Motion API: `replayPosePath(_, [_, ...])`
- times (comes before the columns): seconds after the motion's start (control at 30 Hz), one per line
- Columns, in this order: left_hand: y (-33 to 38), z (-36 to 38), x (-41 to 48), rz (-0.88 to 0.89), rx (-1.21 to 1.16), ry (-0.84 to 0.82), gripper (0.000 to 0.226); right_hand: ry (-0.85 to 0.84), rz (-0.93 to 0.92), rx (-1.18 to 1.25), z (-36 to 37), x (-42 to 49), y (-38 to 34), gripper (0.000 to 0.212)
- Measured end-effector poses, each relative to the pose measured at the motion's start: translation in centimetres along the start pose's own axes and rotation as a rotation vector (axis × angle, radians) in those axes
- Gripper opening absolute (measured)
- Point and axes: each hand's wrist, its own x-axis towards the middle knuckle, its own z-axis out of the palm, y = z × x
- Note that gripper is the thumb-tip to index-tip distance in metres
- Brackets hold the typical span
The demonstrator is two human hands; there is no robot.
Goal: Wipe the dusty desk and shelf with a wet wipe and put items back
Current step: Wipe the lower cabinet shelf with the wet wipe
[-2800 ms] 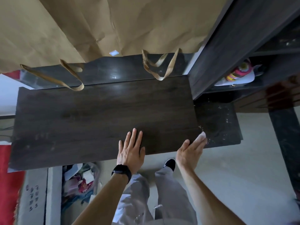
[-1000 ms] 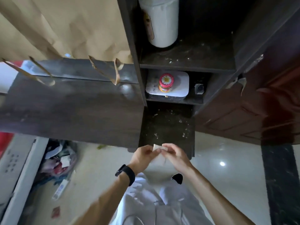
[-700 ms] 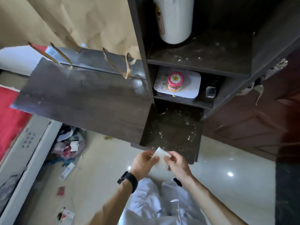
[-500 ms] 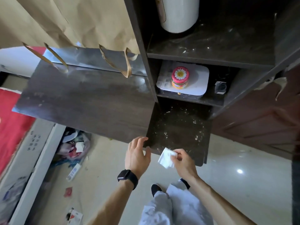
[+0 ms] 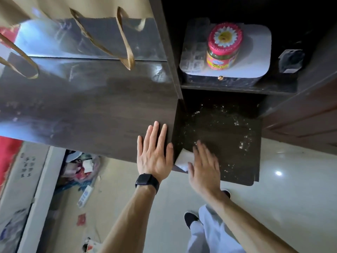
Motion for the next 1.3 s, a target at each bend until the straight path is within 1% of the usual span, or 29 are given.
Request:
replayPosePath(0.03, [-0.1, 0.1, 0.0, 0.000, 0.001, 0.008, 0.057, -0.003, -0.058, -0.016, 0.6, -0.8, -0.3, 0.063])
replayPosePath(0.07, [-0.2, 0.1, 0.1, 0.001, 0.001, 0.009, 0.057, -0.048, -0.090, -0.031, 1.4, -1.5, -0.8, 0.066])
replayPosePath(0.17, [-0.2, 0.1, 0.0, -0.006, -0.009, 0.012, 0.058, -0.254, -0.120, -0.108, 3.7, -2.6, -2.1, 0.078])
replayPosePath(0.2, [-0.2, 0.1, 0.0, -0.008, -0.007, 0.008, 0.058, -0.287, -0.143, -0.119, 4.3, -2.6, -2.4, 0.080])
replayPosePath(0.3, [-0.2, 0.2, 0.2, -0.001, -0.006, 0.009, 0.058, -0.280, -0.195, -0.122, 4.5, -0.8, -2.2, 0.079])
replayPosePath(0.4, [-0.3, 0.3, 0.1, 0.001, -0.013, 0.021, 0.058, -0.260, -0.216, -0.162, 3.9, 1.4, -1.1, 0.074])
replayPosePath(0.47, [-0.3, 0.3, 0.2, 0.005, -0.011, 0.027, 0.059, -0.283, -0.207, -0.192, 3.8, 3.5, -0.9, 0.073])
replayPosePath(0.6, [-0.2, 0.3, 0.2, 0.013, -0.012, 0.032, 0.059, -0.350, -0.116, -0.214, 3.4, 7.8, -1.3, 0.073])
replayPosePath(0.73, [-0.3, 0.3, 0.2, 0.017, -0.010, 0.037, 0.059, -0.338, -0.144, -0.268, 2.1, 10.3, -0.9, 0.077])
replayPosePath(0.9, [-0.2, 0.2, 0.2, 0.016, -0.003, 0.021, 0.059, -0.372, -0.120, -0.302, 0.9, 12.9, -1.2, 0.079])
replayPosePath(1.1, [-0.1, 0.0, 0.2, 0.000, 0.006, -0.012, 0.059, -0.398, -0.069, -0.302, 0.8, 13.4, -1.5, 0.088])
replayPosePath(1.13, [0.0, 0.0, 0.2, -0.002, 0.007, -0.017, 0.059, -0.384, -0.036, -0.277, 0.9, 13.2, -1.5, 0.087])
replayPosePath(1.2, [0.0, -0.1, 0.3, -0.008, 0.009, -0.025, 0.059, -0.336, 0.096, -0.228, 0.6, 12.9, -0.8, 0.078])
replayPosePath(1.27, [0.0, -0.1, 0.2, -0.005, 0.004, -0.023, 0.058, -0.290, 0.232, -0.188, -0.2, 12.1, 0.9, 0.069])
replayPosePath(1.3, [0.0, -0.1, 0.2, -0.004, 0.002, -0.018, 0.058, -0.275, 0.268, -0.173, -0.6, 11.3, 2.0, 0.068])
